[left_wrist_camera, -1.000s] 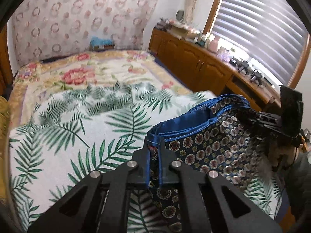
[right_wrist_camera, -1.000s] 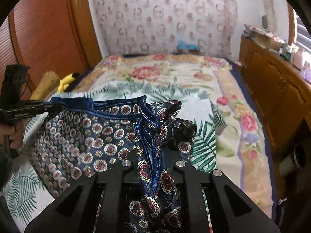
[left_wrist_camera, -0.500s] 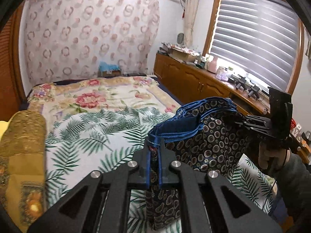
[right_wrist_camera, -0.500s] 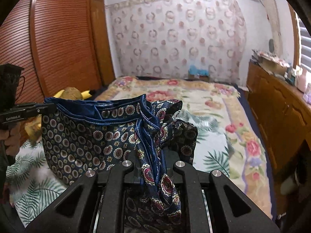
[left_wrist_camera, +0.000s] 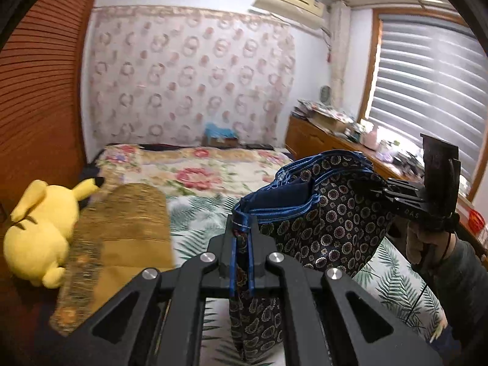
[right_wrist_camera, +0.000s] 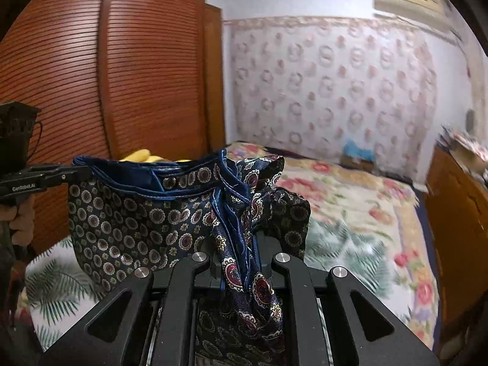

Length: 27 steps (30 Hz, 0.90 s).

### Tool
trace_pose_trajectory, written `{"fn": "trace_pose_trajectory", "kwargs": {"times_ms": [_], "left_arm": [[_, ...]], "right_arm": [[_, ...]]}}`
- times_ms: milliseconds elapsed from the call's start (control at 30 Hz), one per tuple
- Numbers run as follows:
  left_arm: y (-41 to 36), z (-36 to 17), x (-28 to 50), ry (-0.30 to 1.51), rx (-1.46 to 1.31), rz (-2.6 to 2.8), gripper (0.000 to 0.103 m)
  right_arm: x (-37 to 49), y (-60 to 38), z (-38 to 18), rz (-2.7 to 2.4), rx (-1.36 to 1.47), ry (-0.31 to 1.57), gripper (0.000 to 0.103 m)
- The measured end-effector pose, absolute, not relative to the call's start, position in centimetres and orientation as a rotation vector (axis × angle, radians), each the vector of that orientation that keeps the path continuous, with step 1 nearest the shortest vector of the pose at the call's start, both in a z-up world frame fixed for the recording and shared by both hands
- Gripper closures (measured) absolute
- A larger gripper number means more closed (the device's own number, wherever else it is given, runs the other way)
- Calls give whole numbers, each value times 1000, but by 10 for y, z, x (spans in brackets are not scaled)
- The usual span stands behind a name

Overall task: Fold small clothes
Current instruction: 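Grasp the folded navy bundle with both tools and lift it, then carry the lifted bundle with both tools toward the yellow plush toy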

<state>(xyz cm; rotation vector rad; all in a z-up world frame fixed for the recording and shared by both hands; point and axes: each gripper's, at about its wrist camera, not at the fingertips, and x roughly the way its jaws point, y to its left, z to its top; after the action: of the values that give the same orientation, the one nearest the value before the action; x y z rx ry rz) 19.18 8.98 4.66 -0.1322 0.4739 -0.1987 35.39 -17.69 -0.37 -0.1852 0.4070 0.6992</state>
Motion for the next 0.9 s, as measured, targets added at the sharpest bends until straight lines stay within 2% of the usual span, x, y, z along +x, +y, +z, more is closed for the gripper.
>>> {"fn": "trace_pose_trajectory", "kwargs": {"times_ms": [267,500,800,900], "left_arm": [[152,45,171,404,-180,-74,100],[209,3,159,432,-262,41,100],[248,-42,145,489,-325,134,100],[256,-55,147,519,-338,151,100]], "right_arm": [[375,-95,26,788,-258,366,93],[406,16,45,866,-426,353,93],[439,140,6,914,-561,401,93],[451,169,-5,918,-571,437,88]]}}
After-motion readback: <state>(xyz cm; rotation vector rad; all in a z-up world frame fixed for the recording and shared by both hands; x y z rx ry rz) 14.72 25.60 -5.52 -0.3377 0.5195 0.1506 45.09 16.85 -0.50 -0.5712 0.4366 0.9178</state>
